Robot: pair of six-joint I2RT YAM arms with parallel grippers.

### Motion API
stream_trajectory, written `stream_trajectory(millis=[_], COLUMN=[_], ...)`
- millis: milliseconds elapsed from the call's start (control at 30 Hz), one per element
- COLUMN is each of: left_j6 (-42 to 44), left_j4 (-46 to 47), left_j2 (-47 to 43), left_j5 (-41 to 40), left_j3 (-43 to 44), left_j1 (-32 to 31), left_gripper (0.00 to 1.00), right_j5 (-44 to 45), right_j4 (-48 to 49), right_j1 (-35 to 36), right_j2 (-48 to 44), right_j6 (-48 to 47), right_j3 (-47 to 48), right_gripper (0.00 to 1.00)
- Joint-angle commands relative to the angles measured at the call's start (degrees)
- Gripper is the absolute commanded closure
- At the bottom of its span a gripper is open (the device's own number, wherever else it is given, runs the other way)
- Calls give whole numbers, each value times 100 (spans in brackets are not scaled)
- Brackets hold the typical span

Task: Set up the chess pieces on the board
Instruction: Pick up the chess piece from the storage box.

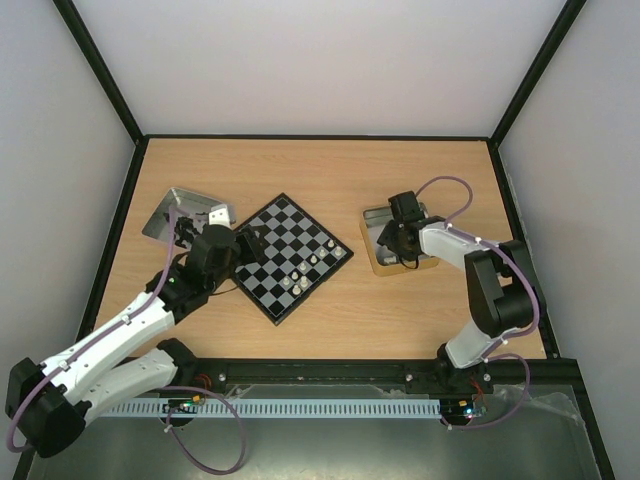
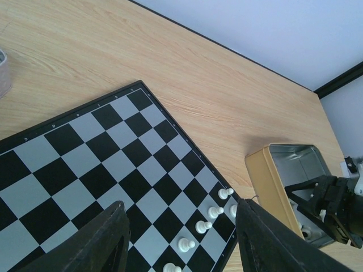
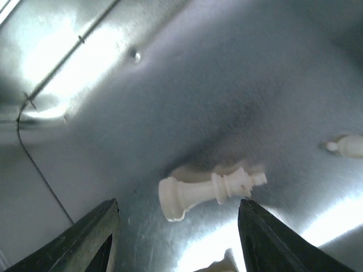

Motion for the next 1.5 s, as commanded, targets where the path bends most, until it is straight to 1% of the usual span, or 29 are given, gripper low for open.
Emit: stream_trajectory(millis=[0,200,400,567,700,900,1000,1100,1233,1333,1467], left_j6=[-34,-70,-79,-105,-105,-103,-113,-115,-106,-110,-124], left_j4=[159,167,211,212,212,203,202,211,212,227,277], left_j2=[55,42,84,109,112,122,113,108,108,100,121], left_j5=[130,240,316,364,382,406,413,418,435,451,516], left_j3=[-52,-74,-93,-133,-148,-159,-166,-179,-182,-191,-215], left_j1=[81,178,229,251,262,286,287,293,293,296,304], left_gripper=[47,46,46,46,46,46,46,46,46,46,46], right_j5=[192,355,601,792,1152,1405,1401,1384,829,640,554], right_j4=[11,107,49,-2,-96,-178,-142,-37,62,-6,-173], right_j1=[-20,-66,-68,-65,-74,-133,-147,-215,-451,-505,-536], right_j2=[272,523,856,1162,1312,1295,1124,957,908,987,1254], right_j6=[126,51,-281,-482,-611,-741,-822,-1161,-1767,-2206,-2541], right_j3=[54,213,521,762,939,1105,1112,1094,1135,1284,1533], right_gripper=[43,45,50,50,46,45,46,46,49,49,49])
